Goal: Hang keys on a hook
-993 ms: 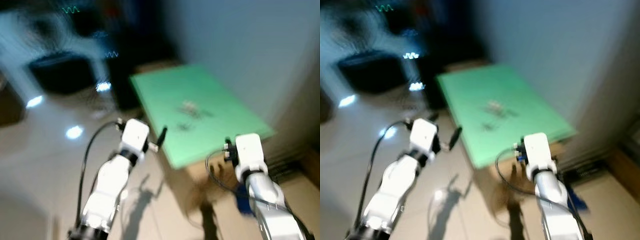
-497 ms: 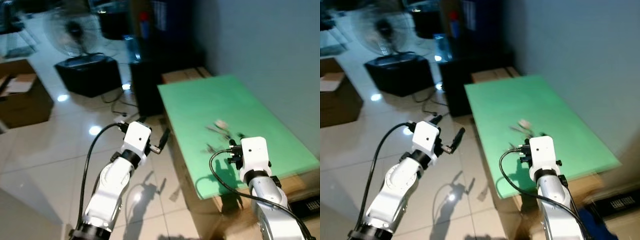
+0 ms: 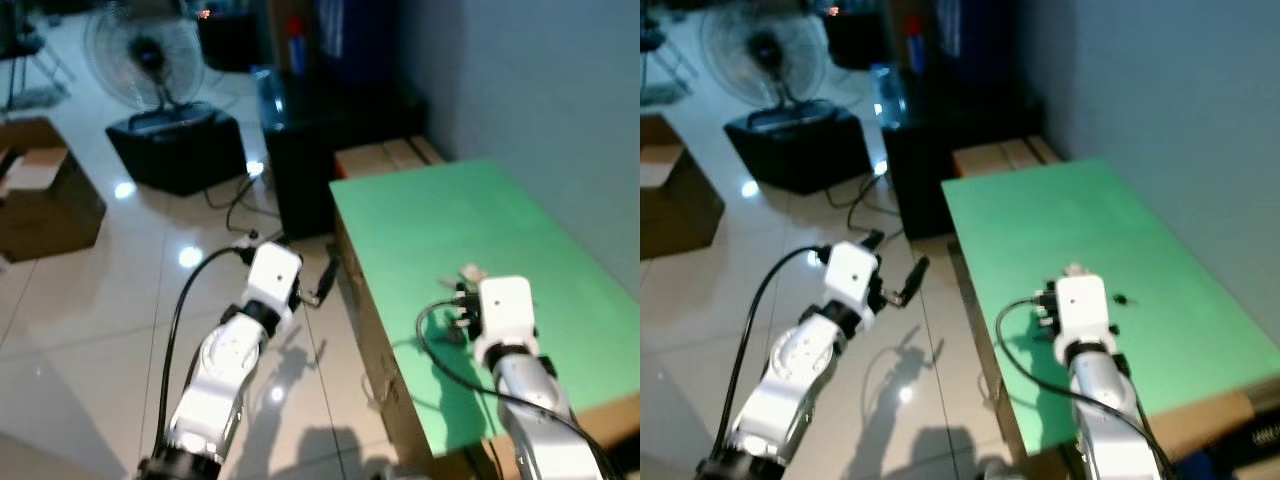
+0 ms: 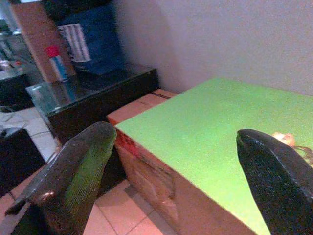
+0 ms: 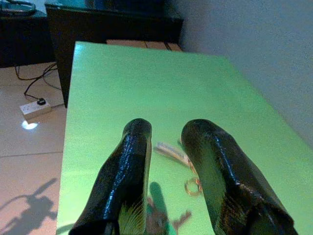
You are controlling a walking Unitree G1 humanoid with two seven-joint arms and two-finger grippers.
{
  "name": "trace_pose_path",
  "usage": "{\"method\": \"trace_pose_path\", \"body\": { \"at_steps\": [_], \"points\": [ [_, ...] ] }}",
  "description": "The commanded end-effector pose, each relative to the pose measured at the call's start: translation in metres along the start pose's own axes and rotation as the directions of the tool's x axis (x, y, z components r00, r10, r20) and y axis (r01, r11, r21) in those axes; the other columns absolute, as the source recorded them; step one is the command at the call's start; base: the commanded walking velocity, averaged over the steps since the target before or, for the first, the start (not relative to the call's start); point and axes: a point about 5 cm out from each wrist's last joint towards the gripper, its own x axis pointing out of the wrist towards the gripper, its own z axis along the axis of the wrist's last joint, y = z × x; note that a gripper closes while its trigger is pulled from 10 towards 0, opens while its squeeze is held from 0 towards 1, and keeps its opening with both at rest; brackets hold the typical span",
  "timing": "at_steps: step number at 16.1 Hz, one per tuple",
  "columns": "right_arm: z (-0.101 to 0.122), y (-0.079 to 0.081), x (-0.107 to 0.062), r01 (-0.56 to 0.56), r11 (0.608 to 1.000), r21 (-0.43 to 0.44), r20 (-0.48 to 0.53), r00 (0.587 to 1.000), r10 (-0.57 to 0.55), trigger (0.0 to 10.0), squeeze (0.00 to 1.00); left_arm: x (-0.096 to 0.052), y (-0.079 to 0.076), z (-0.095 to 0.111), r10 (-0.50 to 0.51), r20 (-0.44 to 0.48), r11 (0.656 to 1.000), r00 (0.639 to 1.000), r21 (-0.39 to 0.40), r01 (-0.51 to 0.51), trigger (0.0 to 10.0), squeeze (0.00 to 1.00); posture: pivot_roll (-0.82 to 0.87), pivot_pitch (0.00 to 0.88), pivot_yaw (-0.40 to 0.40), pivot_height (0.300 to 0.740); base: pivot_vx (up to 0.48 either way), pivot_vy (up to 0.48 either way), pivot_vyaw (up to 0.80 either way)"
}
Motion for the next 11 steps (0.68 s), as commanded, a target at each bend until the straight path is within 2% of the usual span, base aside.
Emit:
{"method": "trace_pose_path", "body": {
  "at_steps": [1,4,11],
  "points": [
    [0.0040,0.0077,-0.0004,-0.022,1.000,0.007,0.009,1.000,0.022,10.0,0.00,-0.0041,0.0096,-0.0025,0.028,-0.014,0.999,1.000,0.016,-0.028,10.0,0.00,-0.18,0.000,0.063,0.718,0.000,0.000,0.00],
    [0.0025,0.0056,-0.0011,-0.012,0.999,0.041,-0.007,1.000,0.012,10.0,0.00,-0.0048,0.0096,-0.0024,0.028,-0.014,1.000,1.000,0.011,-0.028,10.0,0.00,-0.18,0.000,0.065,0.718,0.000,0.000,0.00],
    [0.0015,0.0073,-0.0030,-0.018,0.998,0.062,-0.014,1.000,0.019,10.0,0.00,-0.0067,0.0091,-0.0040,0.026,-0.020,0.999,0.999,0.020,-0.026,10.0,0.00,-0.18,0.000,0.064,0.718,0.000,0.000,-0.78]
  ]
}}
